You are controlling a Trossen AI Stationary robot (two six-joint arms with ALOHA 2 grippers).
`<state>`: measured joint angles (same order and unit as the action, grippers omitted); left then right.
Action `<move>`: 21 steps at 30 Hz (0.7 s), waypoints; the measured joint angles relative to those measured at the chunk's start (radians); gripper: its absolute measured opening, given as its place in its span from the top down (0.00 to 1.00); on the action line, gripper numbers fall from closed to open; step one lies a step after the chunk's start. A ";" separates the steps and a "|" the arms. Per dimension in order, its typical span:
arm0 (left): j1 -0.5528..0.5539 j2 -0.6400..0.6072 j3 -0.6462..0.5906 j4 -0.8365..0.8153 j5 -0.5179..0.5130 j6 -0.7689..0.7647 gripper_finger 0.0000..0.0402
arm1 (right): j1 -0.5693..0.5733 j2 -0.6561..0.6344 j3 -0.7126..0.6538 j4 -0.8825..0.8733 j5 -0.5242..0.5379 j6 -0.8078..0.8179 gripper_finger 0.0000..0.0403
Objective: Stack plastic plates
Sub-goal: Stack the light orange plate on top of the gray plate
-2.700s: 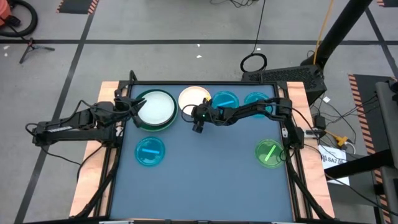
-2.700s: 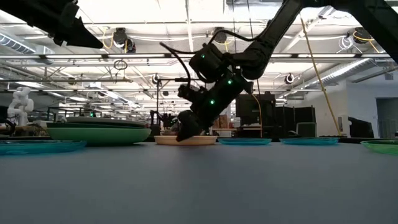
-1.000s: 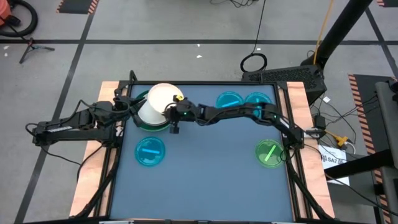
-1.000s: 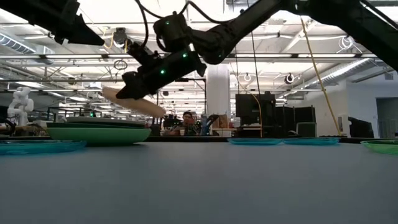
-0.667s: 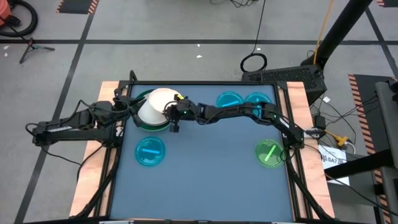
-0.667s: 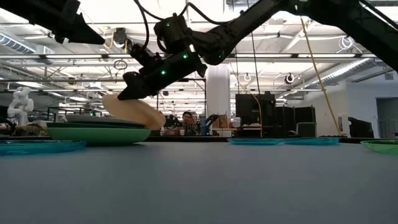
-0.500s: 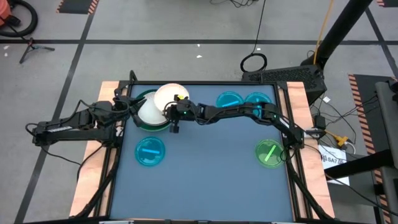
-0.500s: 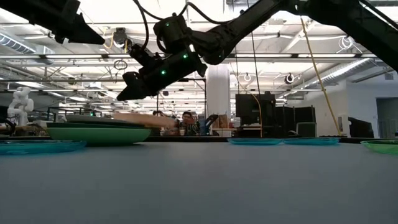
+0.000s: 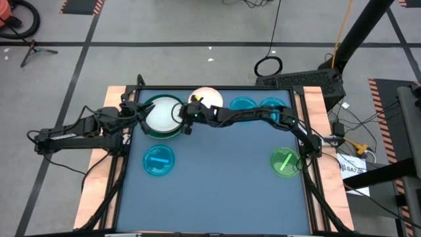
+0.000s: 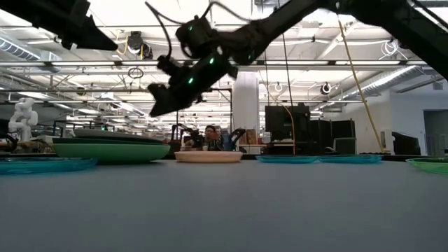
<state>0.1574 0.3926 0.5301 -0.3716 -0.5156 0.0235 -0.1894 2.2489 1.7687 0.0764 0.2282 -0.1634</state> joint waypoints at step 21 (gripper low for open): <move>0.000 0.000 0.000 -0.014 0.000 0.005 0.84 | -0.161 -0.023 0.002 -0.562 -0.329 -0.088 0.71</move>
<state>0.1574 0.3923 0.5301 -0.3858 -0.5156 0.0284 -0.3505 2.2261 1.7702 -0.4852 -0.1006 -0.2512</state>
